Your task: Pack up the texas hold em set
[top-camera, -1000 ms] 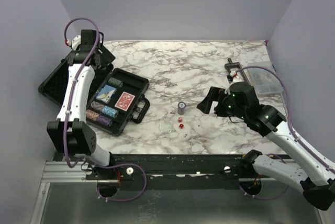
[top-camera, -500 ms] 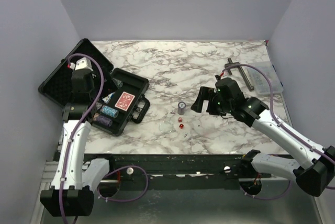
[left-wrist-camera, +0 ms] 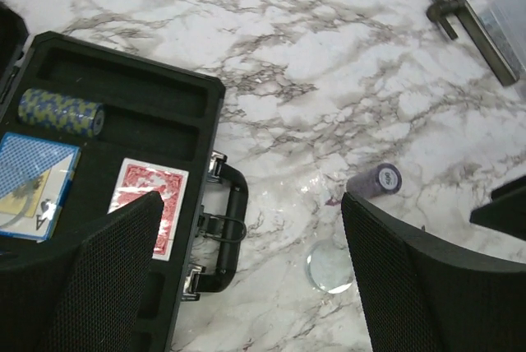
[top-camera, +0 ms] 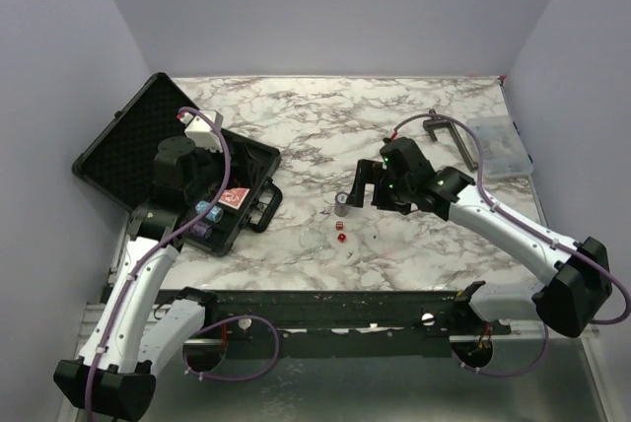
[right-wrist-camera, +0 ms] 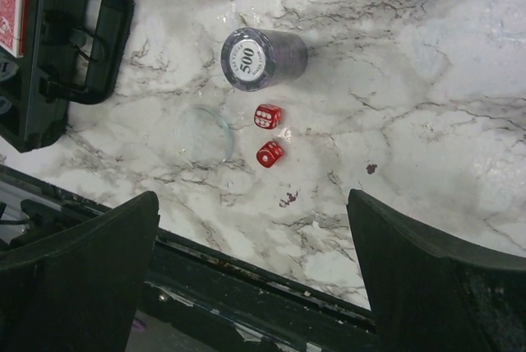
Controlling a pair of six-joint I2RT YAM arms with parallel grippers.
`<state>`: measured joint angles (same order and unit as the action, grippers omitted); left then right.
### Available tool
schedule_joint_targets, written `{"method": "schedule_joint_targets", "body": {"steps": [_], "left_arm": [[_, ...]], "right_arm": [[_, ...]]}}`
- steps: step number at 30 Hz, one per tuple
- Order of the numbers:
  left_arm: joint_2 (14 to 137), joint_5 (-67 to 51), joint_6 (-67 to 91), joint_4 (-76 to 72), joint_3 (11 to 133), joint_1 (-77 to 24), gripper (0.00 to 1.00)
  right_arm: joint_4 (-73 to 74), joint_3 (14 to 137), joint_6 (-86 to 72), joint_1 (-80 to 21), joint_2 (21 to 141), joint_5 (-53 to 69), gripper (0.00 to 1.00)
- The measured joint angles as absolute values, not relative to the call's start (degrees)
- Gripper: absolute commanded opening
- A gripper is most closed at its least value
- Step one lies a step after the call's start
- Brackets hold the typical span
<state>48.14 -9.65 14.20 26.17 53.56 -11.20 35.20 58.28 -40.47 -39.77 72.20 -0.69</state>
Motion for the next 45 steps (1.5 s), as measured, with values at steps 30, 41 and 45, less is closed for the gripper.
{"method": "schedule_joint_targets", "body": {"steps": [30, 41, 45], "left_arm": [[46.06, -10.87, 8.88, 25.34, 52.58, -19.53, 0.78], [45.52, -9.21, 8.88, 25.34, 52.58, -19.53, 0.77], [45.5, -9.13, 8.88, 25.36, 52.58, -19.53, 0.77]], "right_arm": [[39.38, 76.4, -35.29, -47.68, 98.52, -15.55, 0.96], [40.29, 79.05, -34.24, -48.16, 104.33, -18.04, 0.75], [40.32, 79.64, -33.95, -48.23, 105.86, -18.22, 0.69]]}}
